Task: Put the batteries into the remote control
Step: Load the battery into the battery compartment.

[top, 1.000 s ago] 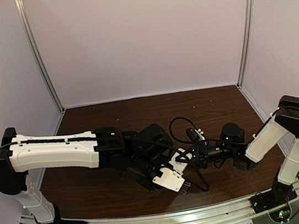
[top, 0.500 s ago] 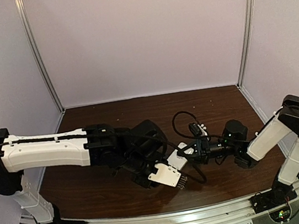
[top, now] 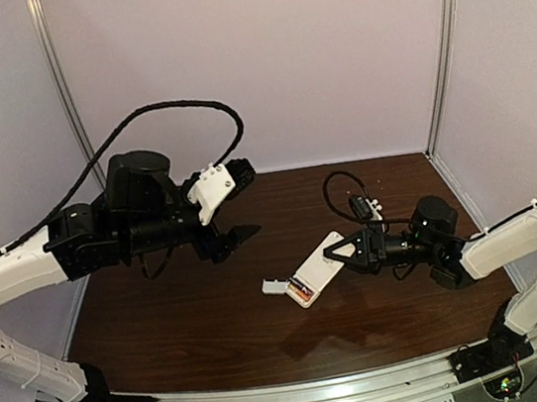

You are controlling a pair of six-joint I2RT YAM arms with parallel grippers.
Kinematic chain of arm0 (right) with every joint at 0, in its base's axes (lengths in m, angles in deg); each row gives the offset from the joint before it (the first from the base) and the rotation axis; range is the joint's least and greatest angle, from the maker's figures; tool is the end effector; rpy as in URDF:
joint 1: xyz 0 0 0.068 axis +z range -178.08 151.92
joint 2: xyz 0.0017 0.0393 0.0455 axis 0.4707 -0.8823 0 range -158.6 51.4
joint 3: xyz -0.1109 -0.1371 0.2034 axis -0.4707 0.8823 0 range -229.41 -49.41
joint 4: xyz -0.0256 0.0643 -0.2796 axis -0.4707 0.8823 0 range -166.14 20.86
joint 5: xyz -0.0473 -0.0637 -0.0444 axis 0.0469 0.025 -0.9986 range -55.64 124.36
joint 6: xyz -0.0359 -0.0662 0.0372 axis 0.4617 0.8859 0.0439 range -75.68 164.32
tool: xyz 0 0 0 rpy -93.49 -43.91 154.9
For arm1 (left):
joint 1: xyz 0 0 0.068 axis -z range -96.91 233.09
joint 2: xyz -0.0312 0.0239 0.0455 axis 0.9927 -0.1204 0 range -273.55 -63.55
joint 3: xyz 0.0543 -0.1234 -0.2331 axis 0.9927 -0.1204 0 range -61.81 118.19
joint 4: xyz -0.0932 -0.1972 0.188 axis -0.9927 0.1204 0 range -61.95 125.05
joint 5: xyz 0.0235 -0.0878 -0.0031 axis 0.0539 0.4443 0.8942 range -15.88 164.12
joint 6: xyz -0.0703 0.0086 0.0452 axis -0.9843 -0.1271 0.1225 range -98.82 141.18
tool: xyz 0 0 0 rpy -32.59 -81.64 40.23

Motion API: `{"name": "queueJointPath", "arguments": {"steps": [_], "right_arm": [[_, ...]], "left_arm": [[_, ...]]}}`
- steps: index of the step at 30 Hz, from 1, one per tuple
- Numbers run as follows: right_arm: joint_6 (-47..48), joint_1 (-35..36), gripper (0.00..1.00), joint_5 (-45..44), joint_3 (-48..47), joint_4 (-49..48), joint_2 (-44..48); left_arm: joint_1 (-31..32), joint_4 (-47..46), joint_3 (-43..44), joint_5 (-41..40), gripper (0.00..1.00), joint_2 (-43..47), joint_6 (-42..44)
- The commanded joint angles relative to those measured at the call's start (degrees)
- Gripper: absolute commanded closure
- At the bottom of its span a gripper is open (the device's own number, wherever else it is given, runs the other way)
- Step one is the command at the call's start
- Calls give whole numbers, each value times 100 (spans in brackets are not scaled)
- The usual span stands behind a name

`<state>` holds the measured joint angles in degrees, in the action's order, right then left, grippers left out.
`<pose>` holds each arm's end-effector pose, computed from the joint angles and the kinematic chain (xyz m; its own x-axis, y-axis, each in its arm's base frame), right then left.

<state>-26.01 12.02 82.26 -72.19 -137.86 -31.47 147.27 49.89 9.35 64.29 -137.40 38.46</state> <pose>0.1937 0.2344 0.1684 -0.9335 0.0392 -0.3564 -0.3568 -0.0054 0.9342 0.1665 -0.3155 0.3499 0.0707 0.5258 -0.8476 0.8361 0.4321 0.3379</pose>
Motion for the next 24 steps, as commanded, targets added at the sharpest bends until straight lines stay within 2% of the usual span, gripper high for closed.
{"name": "queueJointPath", "arguments": {"steps": [1, 3, 5, 10, 11, 16, 18, 19, 21, 24], "right_arm": [[1137, -28, 100, -143, -395, 1434, 639], [1372, -28, 100, -126, -513, 1823, 848], [1529, -30, 100, -172, -587, 2145, 979], [1206, -30, 100, -443, -590, 2263, 994], [1044, -30, 100, -517, -517, 2076, 928], [157, -28, 100, -946, -56, 954, 712], [6, -15, 100, -1144, 76, 775, 744], [-21, -11, 100, -1229, 114, 778, 791], [-30, -2, 100, -1324, 149, 824, 867], [-44, 6, 100, -1362, 169, 893, 985]], "left_arm": [[-436, -680, -564, 961, 22, 321, -1662], [-543, -827, -742, 1625, 21, 430, -2031], [-577, -966, -878, 1953, 21, 483, -2257], [-529, -1263, -1099, 1602, 40, 483, -2739], [-432, -1408, -1212, 1387, 41, 522, -2692], [796, -2565, -1944, -390, 25, 519, -1386], [993, -2812, -2043, -659, 21, 317, -1123], [1092, -2911, -2069, -770, 15, 227, -959], [1287, -3118, -2096, -974, 11, 48, -646], [1327, -3240, -2066, -902, 8, -208, -611]]}}
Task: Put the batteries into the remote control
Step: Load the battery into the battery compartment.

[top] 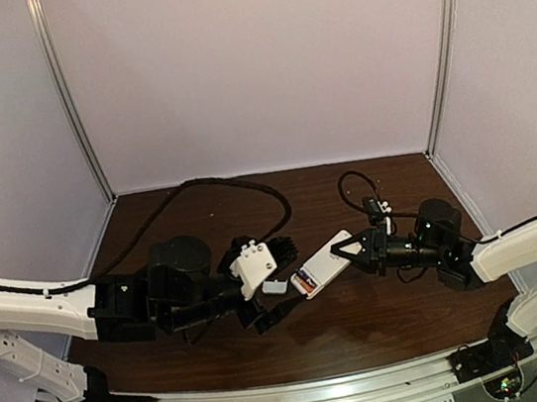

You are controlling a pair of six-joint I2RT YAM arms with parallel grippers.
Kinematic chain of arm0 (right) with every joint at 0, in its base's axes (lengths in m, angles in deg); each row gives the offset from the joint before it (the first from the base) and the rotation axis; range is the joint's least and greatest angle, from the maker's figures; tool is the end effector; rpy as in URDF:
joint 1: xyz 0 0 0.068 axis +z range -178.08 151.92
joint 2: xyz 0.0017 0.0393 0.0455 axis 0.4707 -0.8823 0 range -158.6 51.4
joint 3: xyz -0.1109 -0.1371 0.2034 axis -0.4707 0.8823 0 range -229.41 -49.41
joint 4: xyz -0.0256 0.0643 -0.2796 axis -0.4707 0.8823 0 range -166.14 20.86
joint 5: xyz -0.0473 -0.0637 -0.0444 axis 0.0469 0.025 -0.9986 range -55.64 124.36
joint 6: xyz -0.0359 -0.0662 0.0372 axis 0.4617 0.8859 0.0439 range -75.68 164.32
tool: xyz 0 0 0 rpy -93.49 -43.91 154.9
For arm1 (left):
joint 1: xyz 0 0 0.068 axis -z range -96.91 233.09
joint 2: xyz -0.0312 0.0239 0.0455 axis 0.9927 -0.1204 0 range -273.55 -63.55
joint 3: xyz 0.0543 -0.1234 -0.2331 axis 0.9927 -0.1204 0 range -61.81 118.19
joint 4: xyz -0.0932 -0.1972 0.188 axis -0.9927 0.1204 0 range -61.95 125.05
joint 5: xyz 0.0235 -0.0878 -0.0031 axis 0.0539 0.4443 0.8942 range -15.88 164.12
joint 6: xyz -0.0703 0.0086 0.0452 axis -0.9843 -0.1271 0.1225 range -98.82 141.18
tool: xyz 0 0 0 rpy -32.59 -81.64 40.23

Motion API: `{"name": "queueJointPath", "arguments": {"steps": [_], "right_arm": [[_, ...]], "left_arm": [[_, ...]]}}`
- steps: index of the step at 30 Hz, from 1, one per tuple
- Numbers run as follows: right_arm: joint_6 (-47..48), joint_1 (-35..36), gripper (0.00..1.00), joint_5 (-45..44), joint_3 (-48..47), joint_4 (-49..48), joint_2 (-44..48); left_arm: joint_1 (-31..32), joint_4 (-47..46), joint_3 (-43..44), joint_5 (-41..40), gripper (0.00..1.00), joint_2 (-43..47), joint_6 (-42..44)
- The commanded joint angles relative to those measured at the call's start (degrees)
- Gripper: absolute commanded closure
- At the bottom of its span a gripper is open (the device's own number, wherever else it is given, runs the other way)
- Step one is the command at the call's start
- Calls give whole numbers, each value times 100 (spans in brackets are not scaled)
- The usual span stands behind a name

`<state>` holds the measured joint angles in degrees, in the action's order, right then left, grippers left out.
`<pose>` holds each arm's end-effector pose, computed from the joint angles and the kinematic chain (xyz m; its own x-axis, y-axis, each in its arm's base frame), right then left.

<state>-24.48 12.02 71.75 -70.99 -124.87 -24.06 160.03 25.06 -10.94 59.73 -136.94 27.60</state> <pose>0.1977 0.2249 0.1682 -0.9333 0.1825 -0.3094 -0.2884 0.1329 0.9483 0.0986 -0.3445 0.2653 0.0245 0.3736 -0.9273 0.8936 0.4077 0.1879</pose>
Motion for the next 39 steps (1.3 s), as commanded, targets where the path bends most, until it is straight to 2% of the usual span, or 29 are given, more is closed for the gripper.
{"name": "queueJointPath", "arguments": {"steps": [1, 4, 11, 27, 39], "right_arm": [[-200, 11, 100, -330, 56, -375, 277], [-237, 45, 100, -405, 94, -280, 396], [-402, 90, 100, -567, 185, -209, 670], [-576, 181, 100, -561, 216, -233, 796], [-616, 183, 100, -548, 226, -242, 862]], "left_arm": [[81, -830, -53, -426, 6, -320, 519], [140, -876, 15, -479, 5, -553, 603], [189, -914, 192, -619, 11, -940, 647], [182, -762, 534, -851, 23, -1322, 729], [185, -699, 564, -904, 26, -1440, 738]]}}
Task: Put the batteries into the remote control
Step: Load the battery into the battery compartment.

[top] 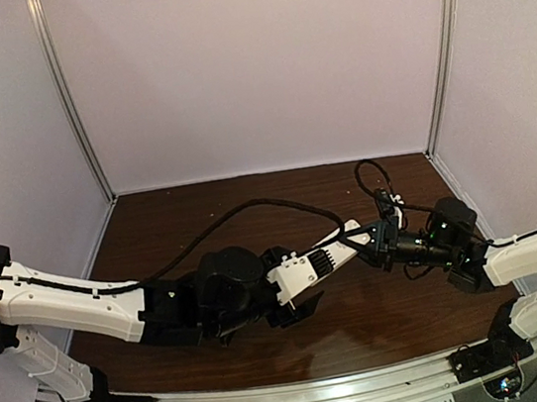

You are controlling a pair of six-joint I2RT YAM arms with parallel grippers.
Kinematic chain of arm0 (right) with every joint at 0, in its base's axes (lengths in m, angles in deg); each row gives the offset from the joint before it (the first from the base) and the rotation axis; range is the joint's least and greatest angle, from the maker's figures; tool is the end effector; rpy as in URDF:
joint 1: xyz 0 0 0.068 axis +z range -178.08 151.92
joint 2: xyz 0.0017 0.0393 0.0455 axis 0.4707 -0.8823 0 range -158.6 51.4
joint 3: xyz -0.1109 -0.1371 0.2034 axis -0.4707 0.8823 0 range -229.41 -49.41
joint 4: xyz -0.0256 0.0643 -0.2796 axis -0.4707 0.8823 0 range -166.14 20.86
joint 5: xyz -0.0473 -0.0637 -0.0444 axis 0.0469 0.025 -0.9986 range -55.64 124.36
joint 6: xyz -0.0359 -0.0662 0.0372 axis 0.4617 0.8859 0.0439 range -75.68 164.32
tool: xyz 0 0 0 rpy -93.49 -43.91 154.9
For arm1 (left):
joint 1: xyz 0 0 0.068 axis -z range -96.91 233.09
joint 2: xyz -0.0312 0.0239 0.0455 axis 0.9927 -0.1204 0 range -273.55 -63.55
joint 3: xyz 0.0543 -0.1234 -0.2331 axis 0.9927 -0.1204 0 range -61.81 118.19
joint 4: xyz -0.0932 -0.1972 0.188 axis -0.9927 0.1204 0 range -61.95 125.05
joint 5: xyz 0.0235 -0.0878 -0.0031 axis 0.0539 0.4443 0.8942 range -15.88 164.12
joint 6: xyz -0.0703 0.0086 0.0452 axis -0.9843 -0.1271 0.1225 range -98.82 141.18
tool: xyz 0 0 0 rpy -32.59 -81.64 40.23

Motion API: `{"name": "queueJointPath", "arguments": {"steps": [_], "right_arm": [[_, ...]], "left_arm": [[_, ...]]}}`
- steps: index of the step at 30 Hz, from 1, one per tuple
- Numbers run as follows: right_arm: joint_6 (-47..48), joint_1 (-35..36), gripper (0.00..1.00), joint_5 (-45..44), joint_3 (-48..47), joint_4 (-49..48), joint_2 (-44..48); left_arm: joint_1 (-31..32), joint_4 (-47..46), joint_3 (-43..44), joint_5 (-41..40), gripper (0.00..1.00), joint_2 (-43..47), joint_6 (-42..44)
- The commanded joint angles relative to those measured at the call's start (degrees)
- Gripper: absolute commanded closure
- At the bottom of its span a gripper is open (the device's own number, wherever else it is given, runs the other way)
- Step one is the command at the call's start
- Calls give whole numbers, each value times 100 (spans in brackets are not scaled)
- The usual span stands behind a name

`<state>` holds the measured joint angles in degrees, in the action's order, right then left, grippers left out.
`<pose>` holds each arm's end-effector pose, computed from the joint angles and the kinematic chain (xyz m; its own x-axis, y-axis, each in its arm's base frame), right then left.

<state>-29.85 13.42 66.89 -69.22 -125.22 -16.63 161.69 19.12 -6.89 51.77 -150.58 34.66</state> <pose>0.1875 0.2187 0.1932 -0.9218 0.2674 -0.2805 -0.2731 0.0656 0.9598 0.1065 -0.3870 0.2233 0.1196 0.4977 -0.8591 0.8327 0.4209 0.3598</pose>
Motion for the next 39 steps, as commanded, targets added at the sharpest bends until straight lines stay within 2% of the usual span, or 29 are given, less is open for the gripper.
{"name": "queueJointPath", "arguments": {"steps": [1, 10, 19, 39], "right_arm": [[-70, 43, 100, -52, 48, -209, 115], [-122, 43, 100, -43, 65, -286, 88], [-131, 43, 100, -77, 100, -294, 81], [-195, 42, 100, -18, 66, -381, 79]], "left_arm": [[21, -101, 160, -115, 26, -85, 32], [16, 17, 223, -22, 33, -164, 85], [23, -68, 140, -220, 26, 95, 194], [-45, 138, 318, -191, 30, -147, 222]]}}
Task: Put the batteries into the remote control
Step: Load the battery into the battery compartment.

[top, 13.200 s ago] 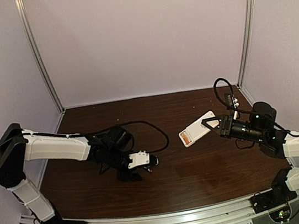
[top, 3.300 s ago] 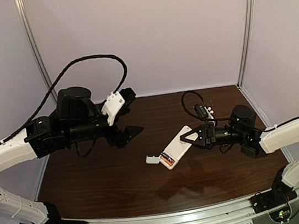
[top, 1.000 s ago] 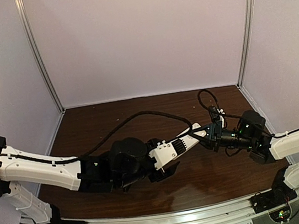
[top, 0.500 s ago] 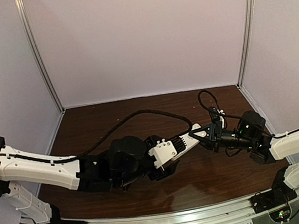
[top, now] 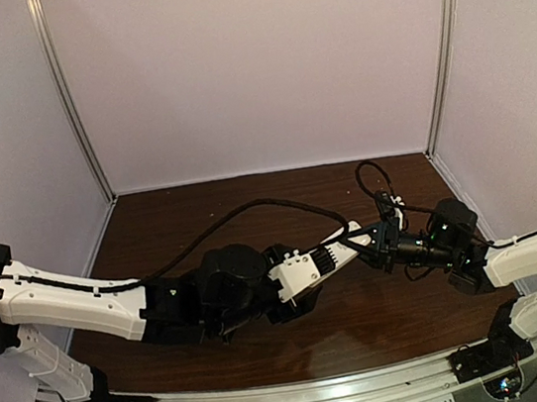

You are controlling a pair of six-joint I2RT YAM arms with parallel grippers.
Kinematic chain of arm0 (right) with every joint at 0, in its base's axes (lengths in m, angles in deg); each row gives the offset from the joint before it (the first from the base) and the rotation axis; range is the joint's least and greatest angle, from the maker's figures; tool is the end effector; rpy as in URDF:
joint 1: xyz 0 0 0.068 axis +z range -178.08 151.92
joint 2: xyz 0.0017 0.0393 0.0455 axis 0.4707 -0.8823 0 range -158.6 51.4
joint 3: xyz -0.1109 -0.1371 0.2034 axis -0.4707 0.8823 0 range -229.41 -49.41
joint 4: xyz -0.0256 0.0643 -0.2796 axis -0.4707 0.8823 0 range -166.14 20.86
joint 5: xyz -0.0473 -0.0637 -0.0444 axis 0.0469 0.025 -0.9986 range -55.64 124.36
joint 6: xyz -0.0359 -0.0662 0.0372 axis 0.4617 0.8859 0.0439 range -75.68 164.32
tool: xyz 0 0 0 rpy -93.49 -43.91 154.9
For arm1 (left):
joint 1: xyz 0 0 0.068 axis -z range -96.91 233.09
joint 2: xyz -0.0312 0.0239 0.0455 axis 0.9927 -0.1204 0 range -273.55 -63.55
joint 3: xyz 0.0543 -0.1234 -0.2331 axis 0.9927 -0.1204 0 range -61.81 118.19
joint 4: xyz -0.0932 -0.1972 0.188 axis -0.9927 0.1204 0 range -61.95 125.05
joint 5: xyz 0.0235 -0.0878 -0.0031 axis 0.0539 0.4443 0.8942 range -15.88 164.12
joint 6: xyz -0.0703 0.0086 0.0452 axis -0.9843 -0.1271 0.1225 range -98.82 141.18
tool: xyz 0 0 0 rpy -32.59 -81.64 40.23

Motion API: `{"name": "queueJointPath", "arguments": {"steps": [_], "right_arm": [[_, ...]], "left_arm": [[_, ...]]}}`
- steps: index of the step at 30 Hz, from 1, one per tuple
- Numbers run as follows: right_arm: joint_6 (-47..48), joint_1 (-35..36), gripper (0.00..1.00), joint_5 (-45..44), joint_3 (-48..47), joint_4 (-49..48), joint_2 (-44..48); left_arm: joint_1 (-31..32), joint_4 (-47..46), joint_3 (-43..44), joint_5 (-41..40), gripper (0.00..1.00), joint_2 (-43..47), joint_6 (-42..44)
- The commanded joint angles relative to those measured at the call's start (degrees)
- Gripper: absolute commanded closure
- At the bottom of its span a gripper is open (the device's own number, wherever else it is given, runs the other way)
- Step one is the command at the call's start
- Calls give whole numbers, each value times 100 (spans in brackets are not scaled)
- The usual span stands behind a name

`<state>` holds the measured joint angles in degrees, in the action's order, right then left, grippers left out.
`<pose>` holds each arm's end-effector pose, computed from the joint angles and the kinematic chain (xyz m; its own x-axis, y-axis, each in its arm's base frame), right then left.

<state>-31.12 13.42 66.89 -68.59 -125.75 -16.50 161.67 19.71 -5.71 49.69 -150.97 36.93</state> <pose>0.1860 0.2174 0.1911 -0.9276 0.2689 -0.2595 -0.2529 0.0593 0.9657 0.1095 -0.3887 0.2279 0.1474 0.5185 -0.8423 0.8074 0.4287 0.4053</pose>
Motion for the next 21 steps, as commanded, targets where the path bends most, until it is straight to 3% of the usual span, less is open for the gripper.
{"name": "queueJointPath", "arguments": {"steps": [1, 21], "right_arm": [[-67, 43, 100, -19, 0, -330, 66], [-370, 42, 100, 50, 30, -670, 96]], "left_arm": [[-45, 79, 200, 27, 30, -113, -14], [-46, 565, 384, 28, 43, -522, 25]]}}
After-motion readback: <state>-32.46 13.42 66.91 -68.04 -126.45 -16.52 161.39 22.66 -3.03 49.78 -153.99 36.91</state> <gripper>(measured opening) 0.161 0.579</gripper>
